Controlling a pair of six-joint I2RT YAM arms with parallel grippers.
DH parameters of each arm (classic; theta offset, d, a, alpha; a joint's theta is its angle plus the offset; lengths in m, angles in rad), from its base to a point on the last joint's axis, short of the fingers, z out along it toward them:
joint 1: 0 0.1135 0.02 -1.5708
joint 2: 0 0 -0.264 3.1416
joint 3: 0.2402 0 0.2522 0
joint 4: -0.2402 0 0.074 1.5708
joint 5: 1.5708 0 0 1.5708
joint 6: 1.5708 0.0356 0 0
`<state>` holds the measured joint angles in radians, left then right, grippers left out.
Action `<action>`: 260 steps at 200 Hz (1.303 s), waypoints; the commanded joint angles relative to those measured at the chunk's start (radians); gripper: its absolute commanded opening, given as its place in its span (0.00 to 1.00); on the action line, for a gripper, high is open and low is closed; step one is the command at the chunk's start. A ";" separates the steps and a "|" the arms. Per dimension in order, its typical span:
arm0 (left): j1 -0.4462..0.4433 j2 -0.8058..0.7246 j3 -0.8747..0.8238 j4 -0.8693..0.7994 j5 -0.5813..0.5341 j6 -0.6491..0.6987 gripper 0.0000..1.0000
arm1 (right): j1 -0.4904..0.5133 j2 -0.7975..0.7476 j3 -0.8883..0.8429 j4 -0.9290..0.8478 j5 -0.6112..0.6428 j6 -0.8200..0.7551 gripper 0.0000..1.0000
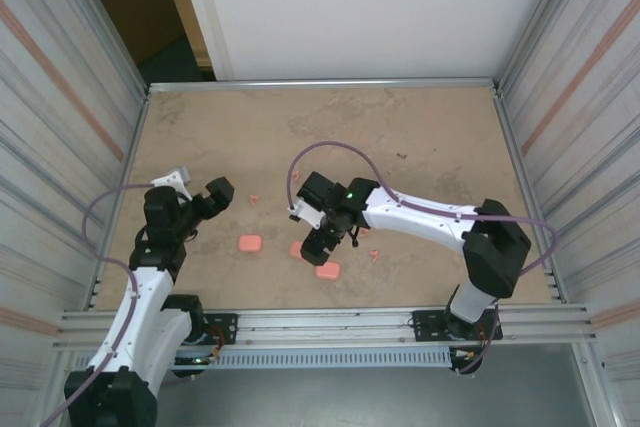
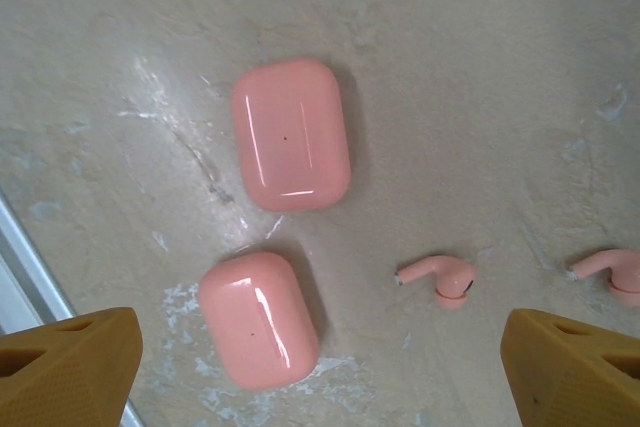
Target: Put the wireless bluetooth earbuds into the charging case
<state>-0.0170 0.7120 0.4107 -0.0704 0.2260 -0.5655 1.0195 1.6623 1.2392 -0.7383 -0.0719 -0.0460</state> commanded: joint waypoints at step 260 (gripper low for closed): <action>0.000 0.020 0.049 -0.017 -0.054 0.041 0.99 | 0.076 0.376 0.181 0.003 0.063 -0.108 0.64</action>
<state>-0.0170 0.7303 0.4248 -0.0856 0.1822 -0.5457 1.0935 2.0102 1.3991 -0.7372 -0.0154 -0.1436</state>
